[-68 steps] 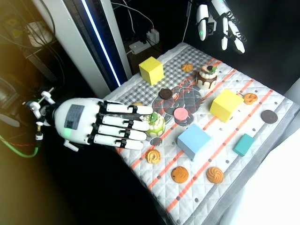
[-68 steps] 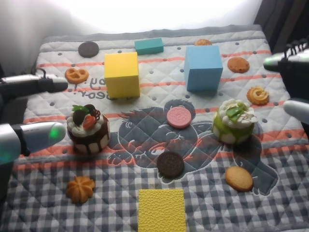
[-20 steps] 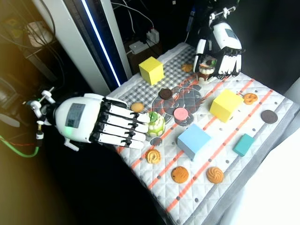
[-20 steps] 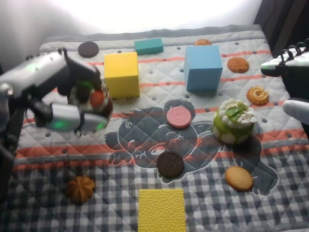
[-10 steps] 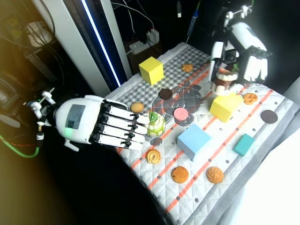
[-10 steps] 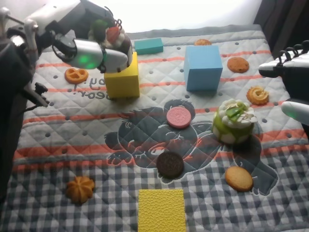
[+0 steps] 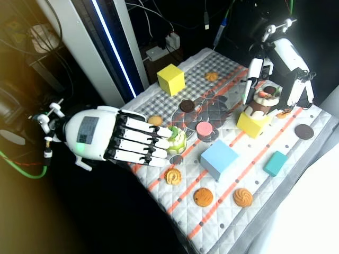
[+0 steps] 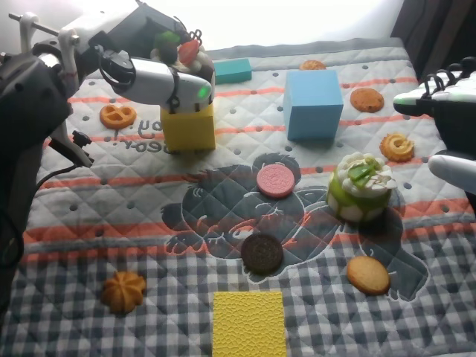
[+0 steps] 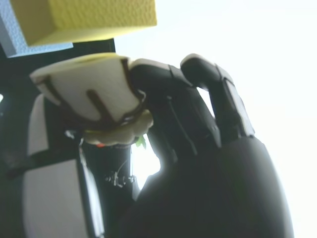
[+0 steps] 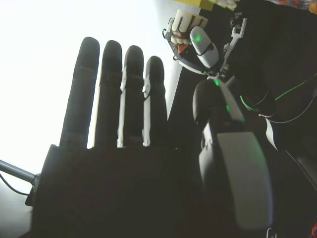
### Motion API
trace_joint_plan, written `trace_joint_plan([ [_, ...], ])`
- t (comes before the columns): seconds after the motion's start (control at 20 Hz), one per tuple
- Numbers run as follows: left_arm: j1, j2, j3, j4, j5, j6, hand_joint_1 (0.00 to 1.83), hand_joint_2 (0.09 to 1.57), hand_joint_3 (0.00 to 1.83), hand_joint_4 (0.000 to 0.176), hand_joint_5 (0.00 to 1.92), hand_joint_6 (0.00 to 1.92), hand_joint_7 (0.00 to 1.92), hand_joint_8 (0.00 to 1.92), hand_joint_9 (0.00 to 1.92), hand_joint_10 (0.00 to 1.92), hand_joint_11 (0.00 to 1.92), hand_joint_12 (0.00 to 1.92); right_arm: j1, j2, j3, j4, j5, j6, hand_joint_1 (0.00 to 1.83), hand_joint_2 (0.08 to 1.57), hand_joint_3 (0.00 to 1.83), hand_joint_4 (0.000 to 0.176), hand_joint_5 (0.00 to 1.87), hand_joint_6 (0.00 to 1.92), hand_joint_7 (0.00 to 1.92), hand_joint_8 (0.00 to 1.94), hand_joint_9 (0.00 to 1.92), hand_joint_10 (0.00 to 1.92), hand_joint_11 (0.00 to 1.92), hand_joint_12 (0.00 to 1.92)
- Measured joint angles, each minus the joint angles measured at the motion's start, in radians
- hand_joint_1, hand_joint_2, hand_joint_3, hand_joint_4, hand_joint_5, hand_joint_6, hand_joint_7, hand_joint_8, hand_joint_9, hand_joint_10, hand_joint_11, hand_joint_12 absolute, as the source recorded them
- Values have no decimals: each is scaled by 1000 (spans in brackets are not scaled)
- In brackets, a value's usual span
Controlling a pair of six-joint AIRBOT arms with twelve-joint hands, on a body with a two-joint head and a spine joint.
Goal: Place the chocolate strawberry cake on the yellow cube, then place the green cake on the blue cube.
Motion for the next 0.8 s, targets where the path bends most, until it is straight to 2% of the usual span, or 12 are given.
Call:
trace_joint_plan([
  [0.05, 2, 0, 5, -9, 3, 0, 1063, 1077, 0, 107, 1054, 853, 1061, 1152, 982, 1609, 429, 1921, 2, 0, 0, -1, 0, 0, 454, 1359, 1, 0, 518, 0, 570, 0, 509, 0, 442, 0],
  [0.1, 4, 0, 9, -14, 9, 0, 1048, 1067, 0, 162, 1069, 824, 1053, 1146, 947, 1585, 378, 1909, 2, 0, 0, -1, 0, 1, 451, 1358, 1, 0, 519, 1, 574, 2, 532, 9, 471, 12],
  [0.15, 8, -2, 15, -21, 17, 0, 1052, 1056, 0, 173, 1093, 785, 1054, 1113, 935, 1530, 344, 1866, 2, 0, 0, 0, 0, 3, 451, 1354, 0, 0, 522, 2, 578, 3, 540, 11, 480, 15],
  [0.2, 13, -7, 21, -24, 18, 0, 998, 960, 0, 0, 977, 291, 1013, 1115, 861, 1511, 259, 1855, 2, 0, 0, 0, 0, 3, 476, 1352, 0, 0, 525, 2, 584, 4, 551, 11, 487, 16],
  [0.25, 14, -9, 21, -30, 21, 0, 963, 901, 0, 0, 947, 89, 950, 1158, 768, 1456, 186, 1822, 2, 0, 0, 0, 0, 4, 480, 1353, 0, 0, 536, 6, 595, 7, 570, 16, 511, 25],
  [0.3, 14, -11, 21, -30, 21, -2, 908, 878, 0, 0, 930, 26, 932, 1106, 749, 1366, 155, 1745, 2, 0, 0, 0, 0, 4, 477, 1351, 0, 0, 537, 6, 596, 6, 568, 13, 512, 24],
  [0.4, 16, -12, 21, -28, 18, 0, 785, 876, 0, 0, 837, 1, 929, 932, 741, 1209, 111, 1701, 2, 0, 0, -1, 0, 4, 473, 1349, 0, 0, 543, 6, 593, 4, 571, 11, 518, 25],
  [0.45, 18, -12, 21, -30, 16, 0, 785, 872, 0, 0, 814, 0, 938, 886, 743, 1191, 123, 1698, 2, 0, 0, 0, 0, 4, 471, 1346, 0, 0, 543, 6, 593, 3, 567, 9, 514, 23],
  [0.55, 24, -12, 20, -31, 6, -1, 738, 873, 0, 1, 764, 0, 916, 932, 723, 1236, 112, 1729, 2, 0, 0, 2, 0, 4, 458, 1350, 0, 0, 541, 3, 592, 2, 567, 5, 522, 23],
  [0.7, 30, -12, 18, -35, 0, -1, 659, 869, 2, 38, 649, 0, 839, 897, 677, 1161, 70, 1705, 3, -1, 0, 0, 0, 4, 444, 1348, 0, 0, 547, 4, 600, 3, 555, 1, 503, 13],
  [0.75, 32, -12, 18, -35, -2, -1, 668, 860, 0, 35, 608, 0, 798, 857, 664, 1122, 83, 1688, 3, -1, 0, 0, 0, 4, 462, 1350, 0, 0, 552, 4, 605, 4, 569, 5, 520, 18],
  [0.8, 35, -8, 10, -37, -4, -1, 650, 850, 0, 52, 522, 0, 715, 764, 606, 1079, 63, 1682, 3, -1, 0, 0, 0, 4, 476, 1351, 0, 0, 554, 3, 610, 4, 574, 5, 523, 18],
])
